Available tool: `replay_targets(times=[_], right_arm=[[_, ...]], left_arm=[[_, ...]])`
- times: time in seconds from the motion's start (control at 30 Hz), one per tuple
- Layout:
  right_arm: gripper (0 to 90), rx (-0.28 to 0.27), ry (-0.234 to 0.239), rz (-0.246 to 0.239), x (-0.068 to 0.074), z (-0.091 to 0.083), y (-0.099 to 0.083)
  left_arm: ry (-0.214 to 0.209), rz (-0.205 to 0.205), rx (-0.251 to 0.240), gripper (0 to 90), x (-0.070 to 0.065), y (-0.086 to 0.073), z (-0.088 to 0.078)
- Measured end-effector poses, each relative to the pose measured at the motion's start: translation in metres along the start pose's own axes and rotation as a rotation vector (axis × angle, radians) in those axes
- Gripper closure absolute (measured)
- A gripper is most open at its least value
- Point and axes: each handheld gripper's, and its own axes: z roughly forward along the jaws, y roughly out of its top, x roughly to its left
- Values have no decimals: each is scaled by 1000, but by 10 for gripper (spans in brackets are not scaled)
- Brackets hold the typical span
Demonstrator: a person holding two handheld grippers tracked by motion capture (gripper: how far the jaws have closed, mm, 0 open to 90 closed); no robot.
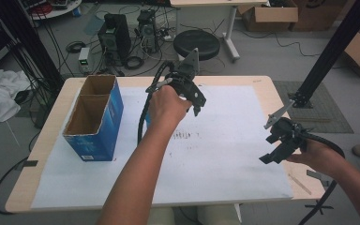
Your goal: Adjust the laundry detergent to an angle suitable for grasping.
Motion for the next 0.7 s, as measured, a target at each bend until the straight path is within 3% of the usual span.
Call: replay_targets(times=[0.7], right_arm=[[169,-1,4,-3,3,-4,-3]], left_arm=[[4,-5,-15,219,-6,-3,-8]])
